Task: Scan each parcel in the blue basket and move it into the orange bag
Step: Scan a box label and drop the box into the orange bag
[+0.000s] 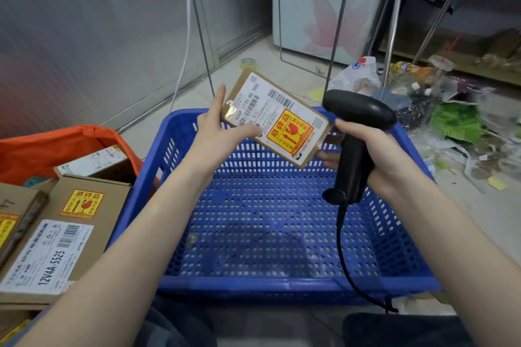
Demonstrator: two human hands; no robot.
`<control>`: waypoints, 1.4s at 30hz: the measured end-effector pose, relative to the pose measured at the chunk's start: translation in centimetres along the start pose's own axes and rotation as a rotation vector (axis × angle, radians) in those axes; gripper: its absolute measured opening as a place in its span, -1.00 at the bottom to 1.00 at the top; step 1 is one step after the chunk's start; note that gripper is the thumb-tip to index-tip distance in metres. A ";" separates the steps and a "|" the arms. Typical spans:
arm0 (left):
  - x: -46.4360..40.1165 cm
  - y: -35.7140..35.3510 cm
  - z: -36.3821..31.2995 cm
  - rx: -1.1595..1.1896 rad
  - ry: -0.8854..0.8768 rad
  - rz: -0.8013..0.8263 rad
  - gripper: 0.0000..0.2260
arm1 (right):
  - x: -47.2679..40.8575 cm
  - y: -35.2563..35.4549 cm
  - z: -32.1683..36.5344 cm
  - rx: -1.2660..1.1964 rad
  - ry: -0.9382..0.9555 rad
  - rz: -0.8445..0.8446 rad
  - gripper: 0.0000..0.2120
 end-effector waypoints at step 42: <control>1.2 -1.8 -1.1 -0.094 -0.032 0.038 -0.48 | 2.8 -3.7 1.2 0.078 -0.007 0.166 -0.83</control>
Point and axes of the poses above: each hand's wrist, its own x-axis away from the middle knuckle, its own y-axis out of the back of the hand, z = x × y, the point moved 8 cm from there along -x, towards the middle knuckle, and after that the axes turned 9 degrees about -x, right-handed, at the moved point
